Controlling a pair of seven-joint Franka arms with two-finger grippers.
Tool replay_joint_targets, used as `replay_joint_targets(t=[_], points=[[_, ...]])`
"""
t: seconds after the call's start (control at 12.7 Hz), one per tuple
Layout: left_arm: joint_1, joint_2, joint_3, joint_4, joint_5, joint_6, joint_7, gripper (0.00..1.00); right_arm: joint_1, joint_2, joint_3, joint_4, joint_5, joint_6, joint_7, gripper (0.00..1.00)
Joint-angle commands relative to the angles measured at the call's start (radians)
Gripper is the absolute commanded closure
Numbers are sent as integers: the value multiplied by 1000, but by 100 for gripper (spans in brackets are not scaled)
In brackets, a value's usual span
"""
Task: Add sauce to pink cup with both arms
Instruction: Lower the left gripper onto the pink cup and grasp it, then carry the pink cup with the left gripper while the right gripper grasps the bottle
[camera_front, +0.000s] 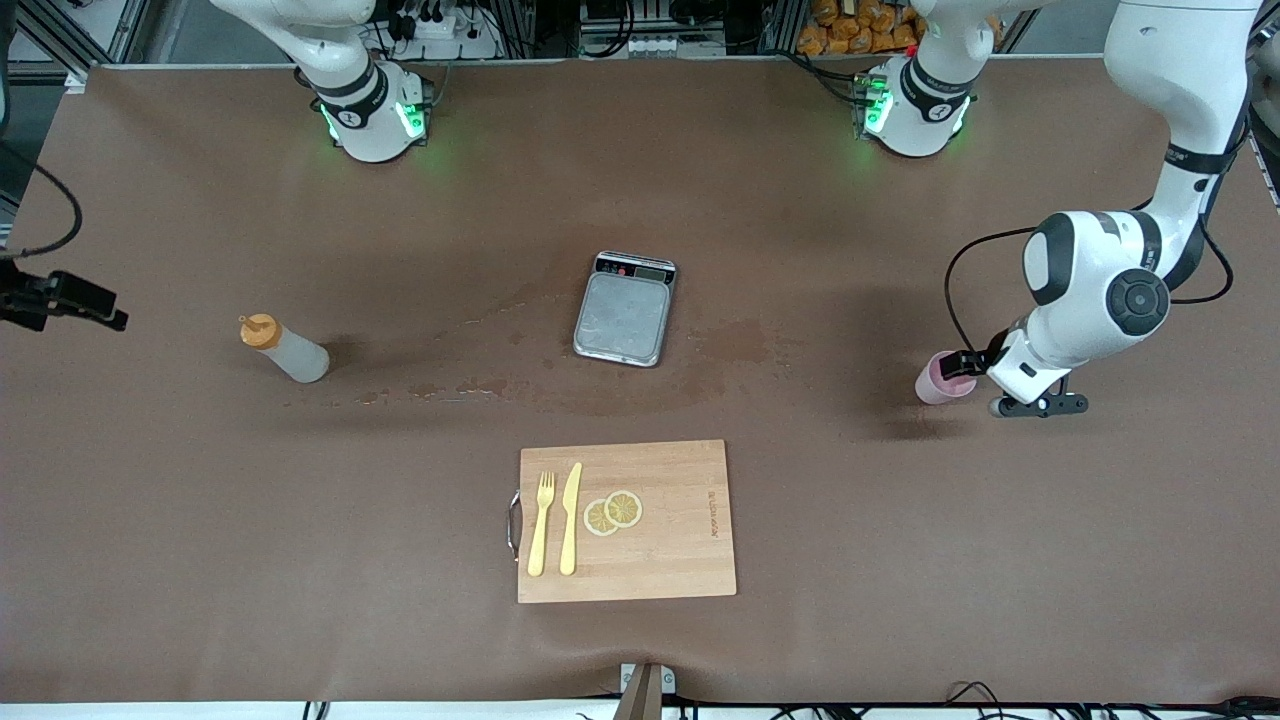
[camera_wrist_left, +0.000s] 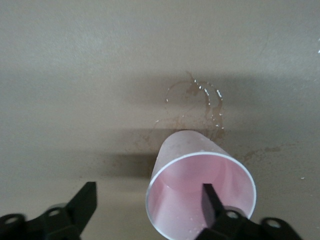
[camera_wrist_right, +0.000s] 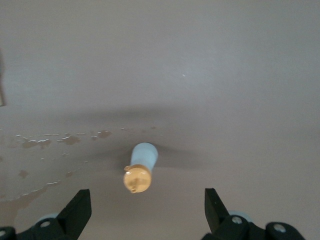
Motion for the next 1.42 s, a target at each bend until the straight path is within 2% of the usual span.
replay_joint_targets(t=[0.0, 0.24, 0.32, 0.55, 0.79, 1.03, 1.34], points=[[8, 3, -7, -17, 5, 20, 4, 34, -44, 107, 13, 14, -11, 9, -2, 0], [8, 14, -8, -13, 5, 20, 0, 91, -118, 191, 15, 22, 3, 64, -10, 0], [6, 15, -10, -12, 5, 20, 0, 100, -138, 208, 15, 26, 6, 68, -10, 0], [5, 12, -13, -7, 5, 19, 1, 100, -182, 253, 16, 25, 50, 40, 56, 0], [0, -17, -24, 6, 5, 5, -20, 100, -224, 320, 15, 51, 186, -78, 246, 0], [0, -45, -116, 71, 5, -102, -167, 100, -245, 446, 16, 101, 225, -119, 280, 0], [-33, -26, -280, 200, 5, -198, -460, 100, -290, 586, 15, 103, 328, -146, 363, 0]])
